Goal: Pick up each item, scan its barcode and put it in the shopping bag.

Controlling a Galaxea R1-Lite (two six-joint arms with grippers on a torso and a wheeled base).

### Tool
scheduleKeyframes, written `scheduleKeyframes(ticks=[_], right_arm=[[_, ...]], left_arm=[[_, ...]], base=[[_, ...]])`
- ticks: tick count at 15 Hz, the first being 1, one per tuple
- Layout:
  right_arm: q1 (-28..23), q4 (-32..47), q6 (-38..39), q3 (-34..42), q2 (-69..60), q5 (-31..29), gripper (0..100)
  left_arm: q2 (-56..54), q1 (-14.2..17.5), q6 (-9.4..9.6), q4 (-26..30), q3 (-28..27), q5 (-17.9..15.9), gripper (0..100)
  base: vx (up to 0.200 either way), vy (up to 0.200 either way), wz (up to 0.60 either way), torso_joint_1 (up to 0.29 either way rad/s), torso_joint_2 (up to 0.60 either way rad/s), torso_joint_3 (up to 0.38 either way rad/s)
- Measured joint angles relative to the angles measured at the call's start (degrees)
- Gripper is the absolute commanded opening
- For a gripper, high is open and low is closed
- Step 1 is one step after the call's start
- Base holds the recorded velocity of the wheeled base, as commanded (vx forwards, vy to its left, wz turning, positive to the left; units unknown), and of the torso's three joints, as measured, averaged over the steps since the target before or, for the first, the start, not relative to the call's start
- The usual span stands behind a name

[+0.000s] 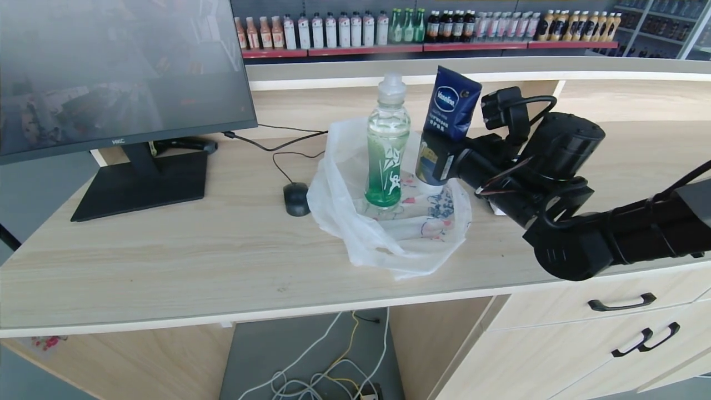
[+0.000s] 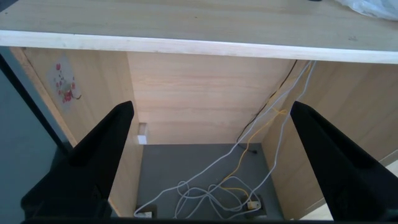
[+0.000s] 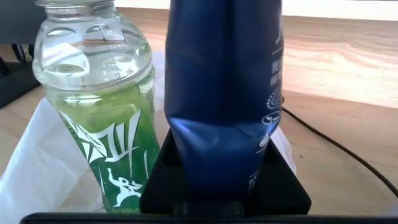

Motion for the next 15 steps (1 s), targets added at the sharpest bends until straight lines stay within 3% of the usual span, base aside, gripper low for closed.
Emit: scheduleKeyframes(ticks=[15], right_arm=[[0.1,0.1,0.7,-6.2,7.9,-2.8,0]], left_arm=[[0.0,0.0,0.00,0.0,0.0,0.0,100]], base=[[0.000,0.000,0.00,0.000,0.00,0.000]])
